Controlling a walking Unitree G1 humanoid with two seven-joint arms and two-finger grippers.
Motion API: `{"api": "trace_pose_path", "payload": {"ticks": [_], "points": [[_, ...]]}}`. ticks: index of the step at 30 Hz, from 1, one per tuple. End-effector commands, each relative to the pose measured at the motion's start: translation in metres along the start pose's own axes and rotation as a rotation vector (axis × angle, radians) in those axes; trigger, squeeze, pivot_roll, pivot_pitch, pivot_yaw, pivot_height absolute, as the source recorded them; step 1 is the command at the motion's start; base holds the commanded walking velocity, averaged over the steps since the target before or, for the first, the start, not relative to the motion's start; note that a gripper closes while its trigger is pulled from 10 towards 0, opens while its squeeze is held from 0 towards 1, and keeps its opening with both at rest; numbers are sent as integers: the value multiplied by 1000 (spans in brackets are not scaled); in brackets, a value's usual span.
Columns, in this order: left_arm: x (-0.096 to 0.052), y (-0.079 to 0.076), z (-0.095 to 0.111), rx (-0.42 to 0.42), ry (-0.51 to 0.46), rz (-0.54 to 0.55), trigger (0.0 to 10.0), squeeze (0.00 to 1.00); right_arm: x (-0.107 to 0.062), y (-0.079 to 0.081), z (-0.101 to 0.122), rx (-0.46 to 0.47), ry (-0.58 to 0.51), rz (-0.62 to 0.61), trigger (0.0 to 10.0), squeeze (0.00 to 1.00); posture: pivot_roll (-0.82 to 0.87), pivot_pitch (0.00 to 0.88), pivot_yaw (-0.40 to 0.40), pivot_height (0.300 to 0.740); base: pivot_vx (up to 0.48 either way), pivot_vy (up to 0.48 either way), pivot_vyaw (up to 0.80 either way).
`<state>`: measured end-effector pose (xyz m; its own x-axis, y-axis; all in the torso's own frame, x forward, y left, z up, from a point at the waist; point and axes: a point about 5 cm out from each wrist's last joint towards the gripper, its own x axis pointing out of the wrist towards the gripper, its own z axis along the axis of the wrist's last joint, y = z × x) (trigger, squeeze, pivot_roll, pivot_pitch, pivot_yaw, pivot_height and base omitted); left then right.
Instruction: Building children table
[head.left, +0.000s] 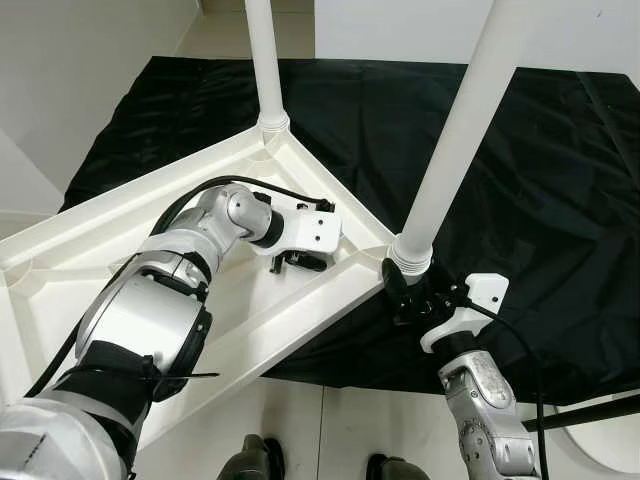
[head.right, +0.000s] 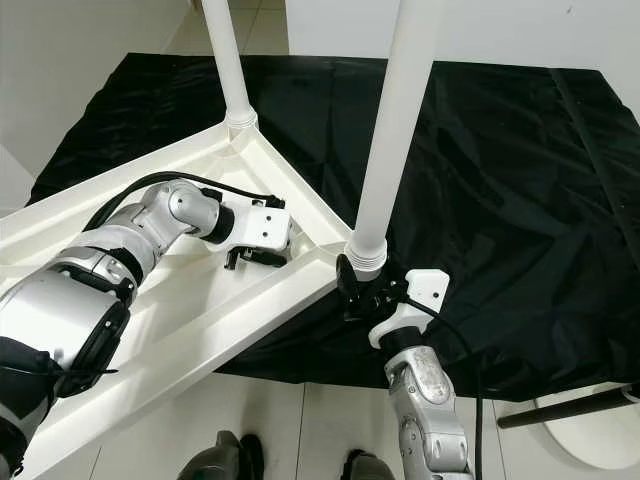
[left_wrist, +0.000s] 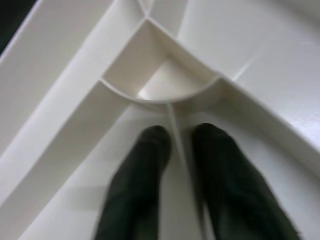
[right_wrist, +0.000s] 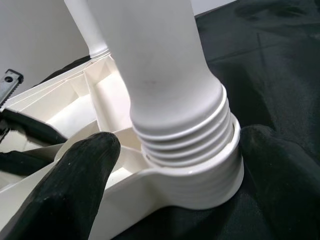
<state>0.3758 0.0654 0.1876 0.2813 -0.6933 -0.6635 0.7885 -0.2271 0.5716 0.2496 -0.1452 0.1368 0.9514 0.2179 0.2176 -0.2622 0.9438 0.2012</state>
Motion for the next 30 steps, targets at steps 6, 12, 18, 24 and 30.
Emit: {"api": "trace_pose_path", "payload": {"ticks": [6,12,18,24,30], "points": [[0,15,1,50,-9,393,0,0,0,10,-8,26,27,34,10000,0,-13,165,98,740,0,0,0],[6,9,5,110,-14,349,0,0,1,11,-10,32,29,35,10000,0,-8,165,100,740,0,0,0],[17,-1,14,161,-65,254,0,0,1,14,-12,41,31,38,10000,0,-9,167,111,740,0,0,0],[26,-12,23,172,-148,164,0,0,-2,17,-15,47,37,41,10000,0,-11,168,114,740,0,0,0],[30,-19,28,158,-210,101,0,0,-3,21,-17,56,46,56,10000,0,-10,169,112,740,0,0,0]]}}
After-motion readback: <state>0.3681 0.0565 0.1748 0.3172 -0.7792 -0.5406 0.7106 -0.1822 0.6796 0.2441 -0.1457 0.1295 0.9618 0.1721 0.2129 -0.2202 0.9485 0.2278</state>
